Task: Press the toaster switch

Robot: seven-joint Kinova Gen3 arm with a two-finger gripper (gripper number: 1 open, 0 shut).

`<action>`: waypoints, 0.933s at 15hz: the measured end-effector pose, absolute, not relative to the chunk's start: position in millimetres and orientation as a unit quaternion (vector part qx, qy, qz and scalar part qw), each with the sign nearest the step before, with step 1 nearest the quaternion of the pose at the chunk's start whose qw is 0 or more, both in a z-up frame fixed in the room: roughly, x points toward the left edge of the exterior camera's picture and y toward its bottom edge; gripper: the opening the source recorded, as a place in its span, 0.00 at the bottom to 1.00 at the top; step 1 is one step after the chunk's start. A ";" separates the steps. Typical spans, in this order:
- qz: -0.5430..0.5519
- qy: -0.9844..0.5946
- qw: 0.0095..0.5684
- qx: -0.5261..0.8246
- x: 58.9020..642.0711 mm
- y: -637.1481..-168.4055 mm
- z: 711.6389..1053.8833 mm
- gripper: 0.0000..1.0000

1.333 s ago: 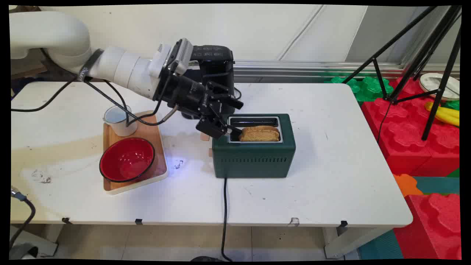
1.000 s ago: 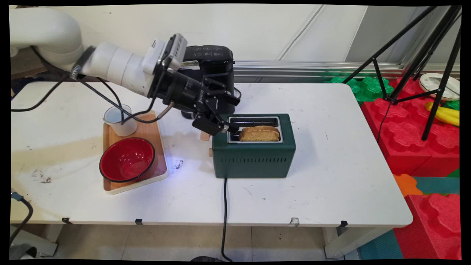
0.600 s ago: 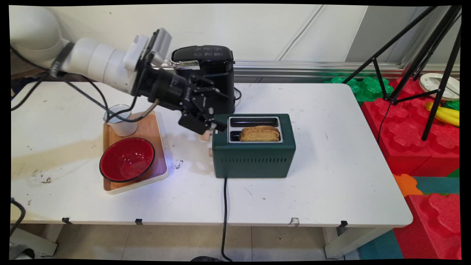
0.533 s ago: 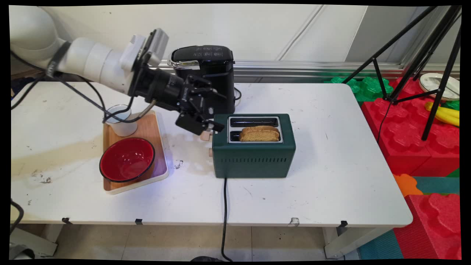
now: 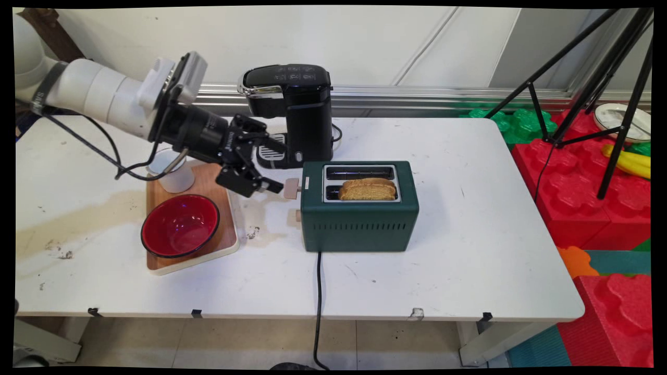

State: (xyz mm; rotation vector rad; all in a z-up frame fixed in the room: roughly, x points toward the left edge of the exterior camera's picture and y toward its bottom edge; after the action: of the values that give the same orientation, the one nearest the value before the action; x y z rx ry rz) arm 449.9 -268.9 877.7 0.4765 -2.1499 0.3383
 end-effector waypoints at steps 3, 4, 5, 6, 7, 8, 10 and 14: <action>0.136 -0.869 0.434 0.196 462.4 -265.2 873.5 1.00; 0.135 -0.869 0.433 0.197 466.3 -264.6 872.1 1.00; 0.135 -0.870 0.432 0.197 469.7 -263.8 871.3 1.00; 0.135 -0.870 0.432 0.197 472.0 -263.3 870.8 0.00; 0.135 -0.870 0.431 0.197 474.5 -262.8 870.2 0.00; 0.134 -0.870 0.431 0.198 476.2 -262.2 869.6 0.00; 0.132 -0.870 0.430 0.200 478.4 -261.7 868.0 0.00; 0.130 -0.870 0.430 0.202 478.9 -263.7 863.8 0.00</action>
State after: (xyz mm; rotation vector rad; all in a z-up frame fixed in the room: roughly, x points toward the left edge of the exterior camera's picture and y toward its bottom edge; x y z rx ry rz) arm 478.9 -263.7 863.8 0.5053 -2.1722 0.3240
